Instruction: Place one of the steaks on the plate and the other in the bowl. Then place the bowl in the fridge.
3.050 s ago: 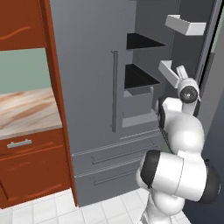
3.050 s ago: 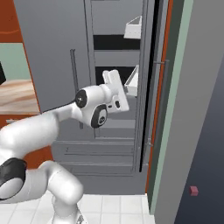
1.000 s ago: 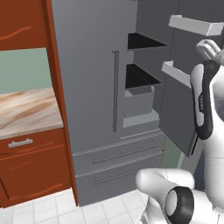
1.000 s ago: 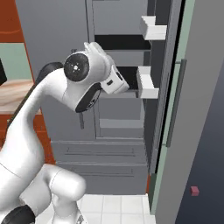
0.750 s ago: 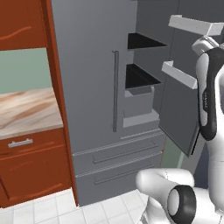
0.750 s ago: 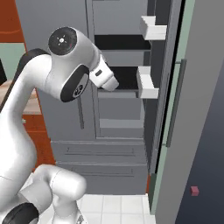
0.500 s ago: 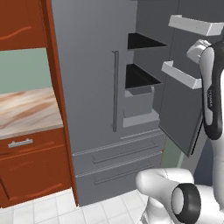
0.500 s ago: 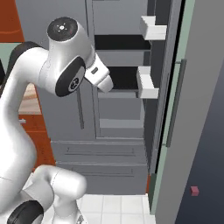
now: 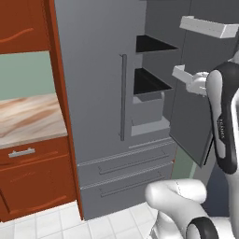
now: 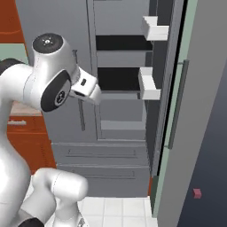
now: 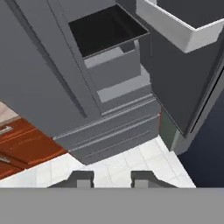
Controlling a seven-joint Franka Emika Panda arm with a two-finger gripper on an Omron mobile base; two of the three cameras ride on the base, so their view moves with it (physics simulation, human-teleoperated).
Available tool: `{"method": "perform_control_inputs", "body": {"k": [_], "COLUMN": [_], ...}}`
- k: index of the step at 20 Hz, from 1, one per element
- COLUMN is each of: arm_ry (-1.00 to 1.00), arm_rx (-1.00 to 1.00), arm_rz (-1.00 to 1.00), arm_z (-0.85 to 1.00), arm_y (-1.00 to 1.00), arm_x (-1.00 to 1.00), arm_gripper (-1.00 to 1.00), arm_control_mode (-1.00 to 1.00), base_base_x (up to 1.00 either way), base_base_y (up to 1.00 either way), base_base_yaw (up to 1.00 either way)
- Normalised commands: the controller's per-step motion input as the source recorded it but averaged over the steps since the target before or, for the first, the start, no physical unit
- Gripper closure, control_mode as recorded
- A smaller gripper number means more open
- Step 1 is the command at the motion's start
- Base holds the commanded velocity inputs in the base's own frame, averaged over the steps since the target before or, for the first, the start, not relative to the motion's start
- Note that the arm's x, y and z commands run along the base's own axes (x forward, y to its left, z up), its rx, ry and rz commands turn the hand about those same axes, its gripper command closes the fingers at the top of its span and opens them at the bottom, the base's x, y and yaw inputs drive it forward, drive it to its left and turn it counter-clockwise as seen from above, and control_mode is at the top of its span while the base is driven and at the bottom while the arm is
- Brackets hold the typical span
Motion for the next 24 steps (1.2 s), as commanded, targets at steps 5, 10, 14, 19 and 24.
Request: {"method": "perform_control_inputs", "body": {"k": [5,10,14,19,24], "arm_ry": [-0.12,-0.17,-0.23,-0.23,0.0], "arm_rx": [-0.31,-0.14,0.0,0.0,0.0], "arm_rz": [0.02,0.01,0.0,0.0,0.0], "arm_z": [-0.04,0.02,0.1,0.08,0.0], "arm_y": [0.28,0.13,0.1,0.1,0.0], "arm_x": [-0.41,-0.47,-0.36,-0.25,0.0], "arm_gripper": [-1.0,-1.0,-1.0,-1.0,-1.0], "arm_control_mode": [-1.0,-1.0,-1.0,1.0,1.0], "base_base_x": [0.0,0.0,0.0,-0.11,-0.71], "base_base_y": [0.0,0.0,0.0,0.0,0.0], "base_base_yaw": [0.0,0.0,0.0,0.0,0.0]}}
